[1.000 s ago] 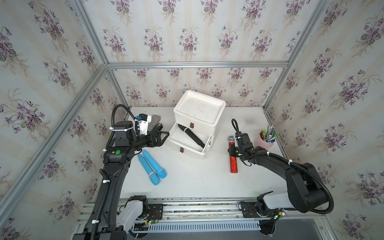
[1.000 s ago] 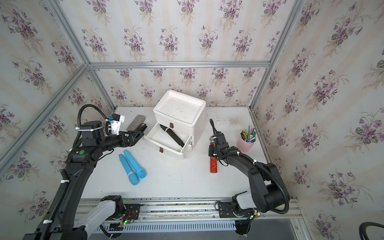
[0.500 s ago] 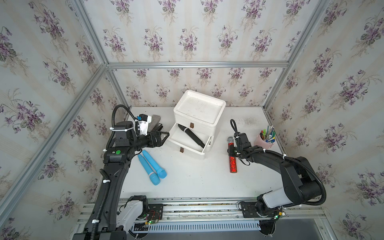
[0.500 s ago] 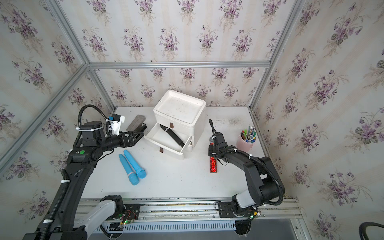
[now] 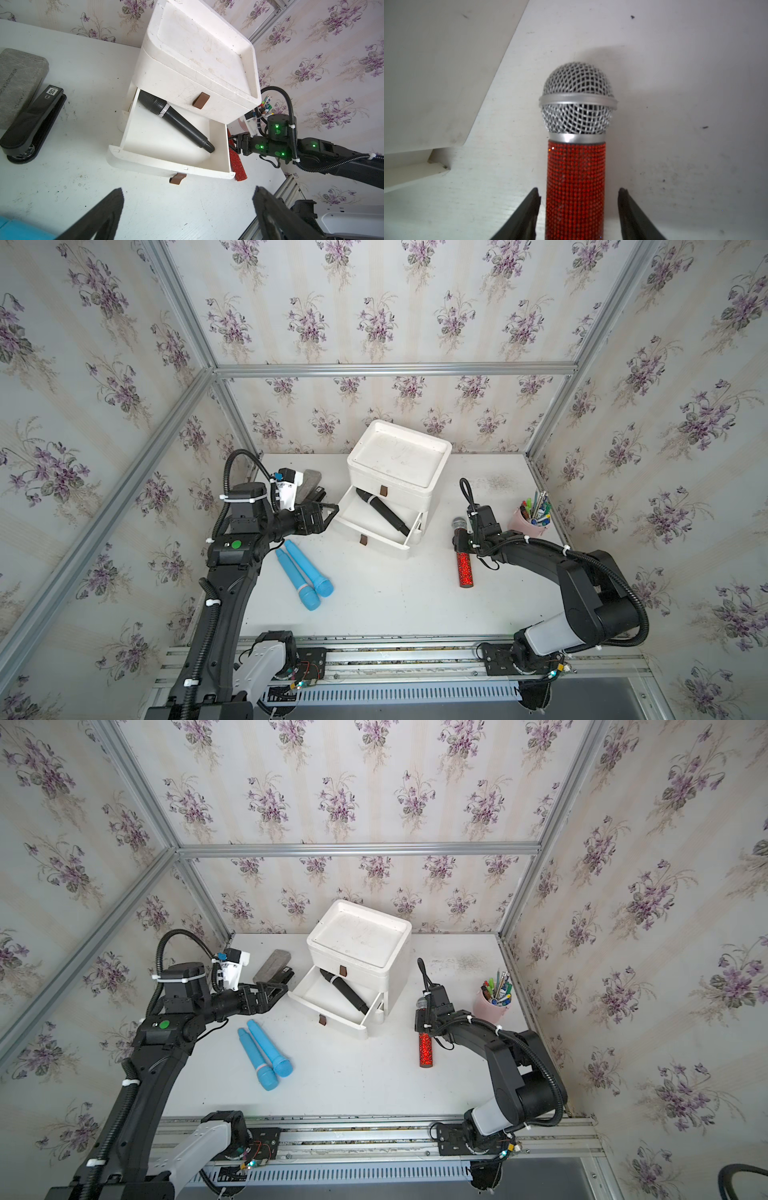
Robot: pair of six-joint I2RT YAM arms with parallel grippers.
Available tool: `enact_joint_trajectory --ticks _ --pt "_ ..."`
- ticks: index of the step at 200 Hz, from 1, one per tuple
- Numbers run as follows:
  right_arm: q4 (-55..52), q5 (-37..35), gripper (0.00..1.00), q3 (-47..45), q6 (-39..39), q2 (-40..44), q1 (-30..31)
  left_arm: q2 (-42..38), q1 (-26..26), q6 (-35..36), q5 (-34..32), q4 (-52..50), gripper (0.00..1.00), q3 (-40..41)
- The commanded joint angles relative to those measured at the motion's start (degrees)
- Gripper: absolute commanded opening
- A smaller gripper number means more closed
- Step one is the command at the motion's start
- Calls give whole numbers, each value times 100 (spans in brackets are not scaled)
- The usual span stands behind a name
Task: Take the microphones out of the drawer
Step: Place the microphone at the center of the board.
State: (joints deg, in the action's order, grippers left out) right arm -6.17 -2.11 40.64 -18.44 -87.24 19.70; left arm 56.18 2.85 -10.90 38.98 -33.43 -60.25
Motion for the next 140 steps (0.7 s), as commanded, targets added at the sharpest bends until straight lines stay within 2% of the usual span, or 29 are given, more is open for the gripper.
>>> enact_joint_trajectory --ticks 1,88,140 --pt "46 9 64 32 -28 -53 -2 7 3 26 83 105 99 -13" --pt "-138 33 72 299 184 91 -2 46 -6 10 121 111 99 -2" --pt "-567 -16 78 765 560 346 -2 33 -6 7 118 109 99 5"
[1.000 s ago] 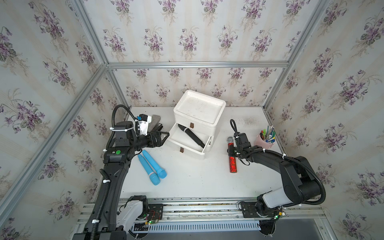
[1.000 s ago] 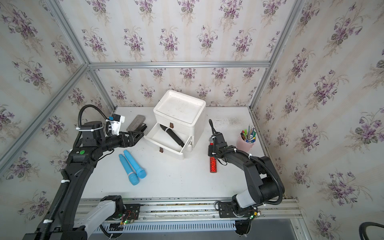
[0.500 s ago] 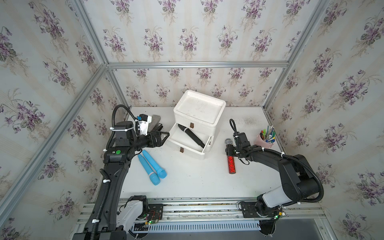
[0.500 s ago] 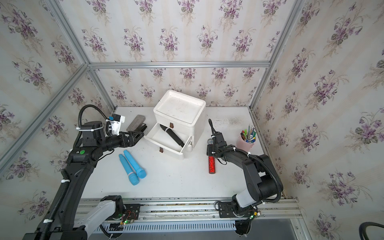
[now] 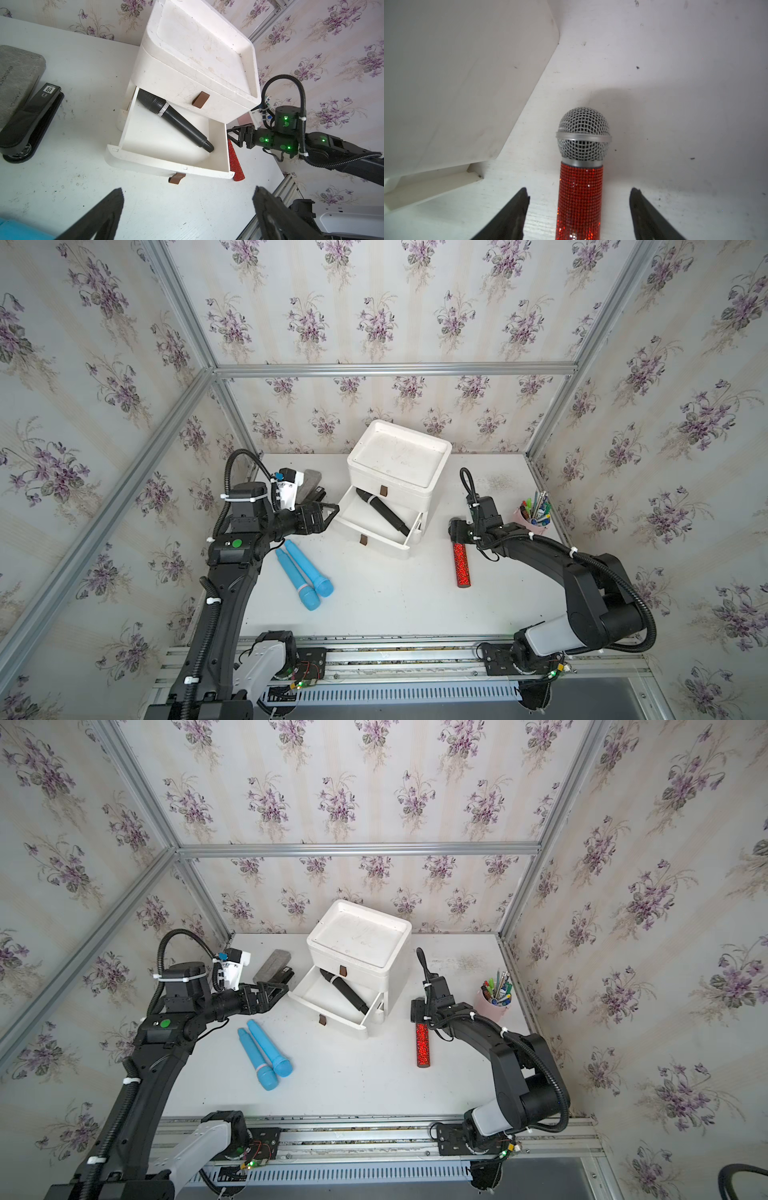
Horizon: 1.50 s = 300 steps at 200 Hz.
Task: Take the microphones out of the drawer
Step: Place the microphone at the center of the board, then pick up the microphone from the drawer.
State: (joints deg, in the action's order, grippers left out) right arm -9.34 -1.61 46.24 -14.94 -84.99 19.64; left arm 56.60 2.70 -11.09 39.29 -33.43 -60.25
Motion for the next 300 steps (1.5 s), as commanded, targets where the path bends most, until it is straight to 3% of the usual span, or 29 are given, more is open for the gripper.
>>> enact_joint_trajectory --ticks 1,17,26,30,65,125,169,202,240,300 --pt "-255 -67 78 221 219 131 5 -8 10 28 88 113 99 5" --pt "-381 -113 85 412 384 266 5 -8 10 20 87 113 99 4" --pt "-422 -21 99 517 553 358 5 0 11 19 87 118 99 4" --pt "-444 -20 100 558 610 410 5 0 7 19 88 117 99 5" --pt "-713 -193 100 1163 1014 843 5 18 7 19 87 127 99 3" --pt "-884 317 100 2195 1483 1402 80 0 5 11 45 137 99 29" --pt "-1258 -148 100 2906 2106 1284 982 9 9 21 47 135 99 4" --pt "-1683 -105 100 3403 2302 980 1679 -22 11 11 21 128 99 34" --pt "-2139 594 100 3812 2310 438 1912 -70 3 -22 -19 131 99 65" --pt "-2511 743 98 4265 2096 -627 2353 -162 10 -33 -47 126 99 102"
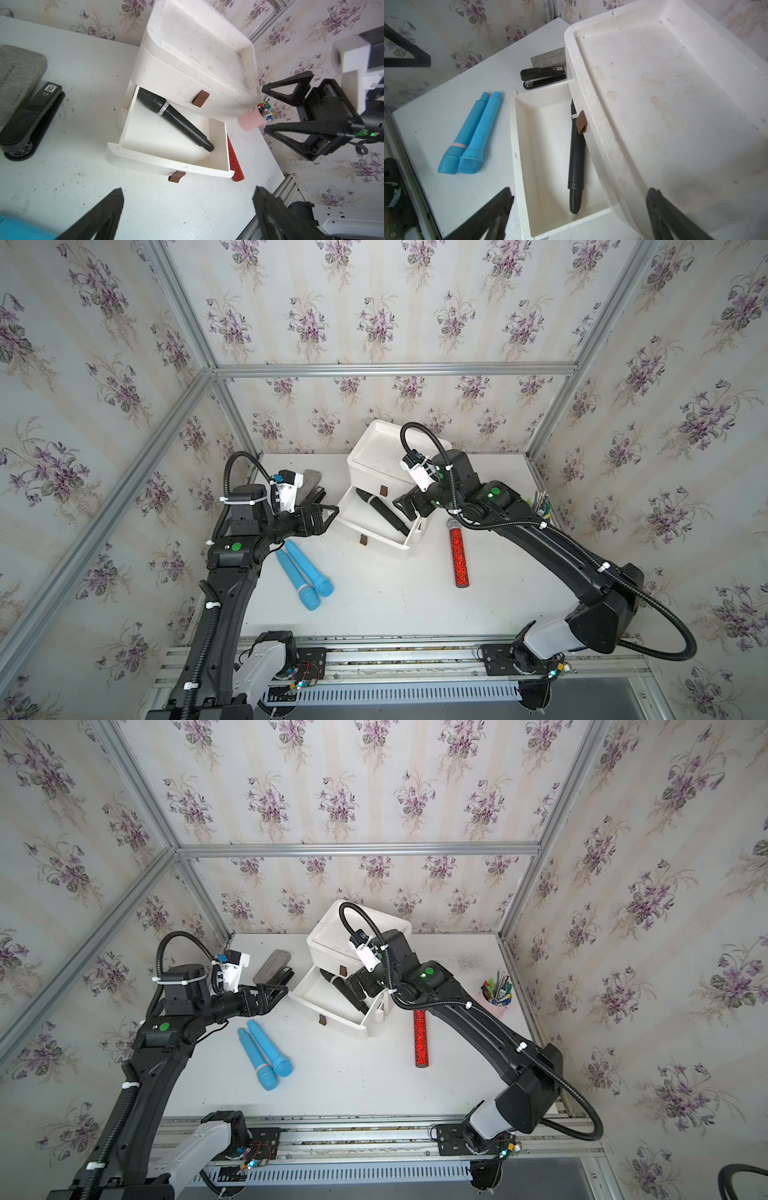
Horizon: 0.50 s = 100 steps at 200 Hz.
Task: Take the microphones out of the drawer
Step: Pick up the microphone from the drawer.
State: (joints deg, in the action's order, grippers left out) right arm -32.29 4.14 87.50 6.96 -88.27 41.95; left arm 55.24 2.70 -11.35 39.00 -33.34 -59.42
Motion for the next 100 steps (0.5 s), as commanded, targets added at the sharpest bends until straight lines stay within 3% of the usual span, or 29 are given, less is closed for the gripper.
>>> enact_joint_trajectory --ticks 1,51,100 --pt "-216 176 98 146 -101 -315 125 -25 6 -7 -17 118 99 18" --pt "-16 456 92 135 -509 -903 303 -22 -6 1 -16 117 99 9" --pt "190 102 89 101 -699 -1307 463 -40 -11 -3 -20 117 99 9"
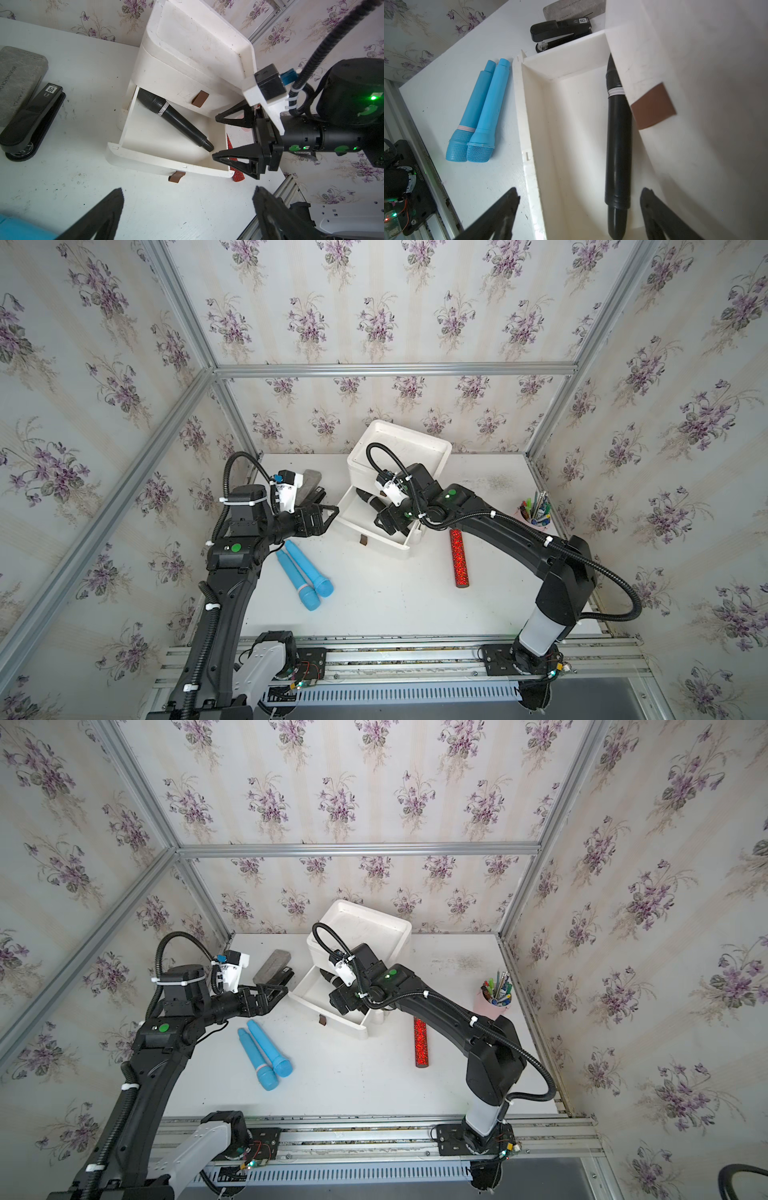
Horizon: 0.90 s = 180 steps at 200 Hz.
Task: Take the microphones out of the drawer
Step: Pick up the microphone from the drawer.
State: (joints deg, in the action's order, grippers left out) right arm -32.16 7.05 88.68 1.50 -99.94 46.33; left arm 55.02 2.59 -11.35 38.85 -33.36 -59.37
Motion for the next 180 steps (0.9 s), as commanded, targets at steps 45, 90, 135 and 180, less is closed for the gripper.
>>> enact_joint_trajectory --ticks 45,90,135,180 --pt "313 -867 85 -57 -525 -468 111 -1 -6 1 0 120 99 5" --pt "583 -1277 80 -202 -736 -656 140 17 -13 -3 1 120 99 -4" --pt "667 -1363 76 -202 -787 -779 149 26 -17 2 3 120 99 -4" --pt "685 -1429 74 -185 -765 -907 149 35 -20 6 13 120 99 -6"
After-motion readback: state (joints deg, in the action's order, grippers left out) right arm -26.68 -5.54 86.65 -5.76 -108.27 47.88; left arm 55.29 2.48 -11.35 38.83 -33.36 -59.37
